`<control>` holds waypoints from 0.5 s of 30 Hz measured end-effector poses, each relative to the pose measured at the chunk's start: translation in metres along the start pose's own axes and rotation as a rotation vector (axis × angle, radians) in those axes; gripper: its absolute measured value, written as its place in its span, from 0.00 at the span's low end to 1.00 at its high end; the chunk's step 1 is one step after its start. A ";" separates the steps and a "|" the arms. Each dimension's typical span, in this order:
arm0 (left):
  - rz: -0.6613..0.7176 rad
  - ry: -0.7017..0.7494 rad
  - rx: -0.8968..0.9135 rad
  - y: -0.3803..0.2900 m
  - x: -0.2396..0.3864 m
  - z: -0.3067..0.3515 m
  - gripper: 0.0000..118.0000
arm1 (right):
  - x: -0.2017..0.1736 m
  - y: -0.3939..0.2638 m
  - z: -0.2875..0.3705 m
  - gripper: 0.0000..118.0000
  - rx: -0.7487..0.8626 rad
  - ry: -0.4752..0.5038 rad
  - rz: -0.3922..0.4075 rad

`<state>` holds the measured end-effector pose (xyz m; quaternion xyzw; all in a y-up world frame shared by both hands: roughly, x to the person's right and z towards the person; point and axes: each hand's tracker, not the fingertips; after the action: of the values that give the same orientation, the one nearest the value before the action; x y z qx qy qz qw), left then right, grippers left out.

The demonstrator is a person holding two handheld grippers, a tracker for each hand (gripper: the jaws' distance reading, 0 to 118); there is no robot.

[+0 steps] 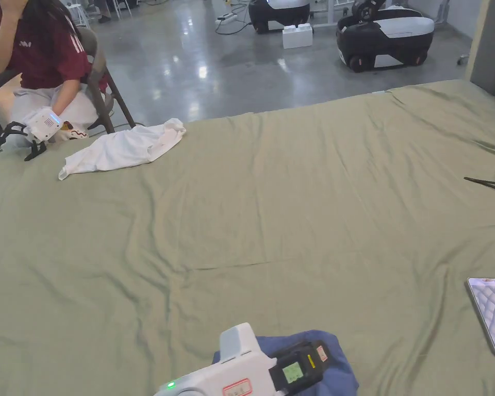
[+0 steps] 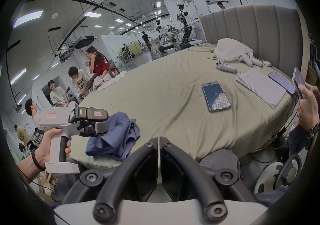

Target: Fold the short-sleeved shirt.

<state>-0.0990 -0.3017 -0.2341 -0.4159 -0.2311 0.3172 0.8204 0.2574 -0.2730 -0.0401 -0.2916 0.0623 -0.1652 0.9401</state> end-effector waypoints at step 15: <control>-0.085 0.010 -0.086 -0.022 0.005 -0.021 0.44 | -0.040 0.022 -0.049 0.00 -0.131 0.152 0.101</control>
<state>-0.0751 -0.3195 -0.2273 -0.4419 -0.2580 0.2697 0.8158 0.2153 -0.2680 -0.0921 -0.3353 0.1587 -0.1350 0.9188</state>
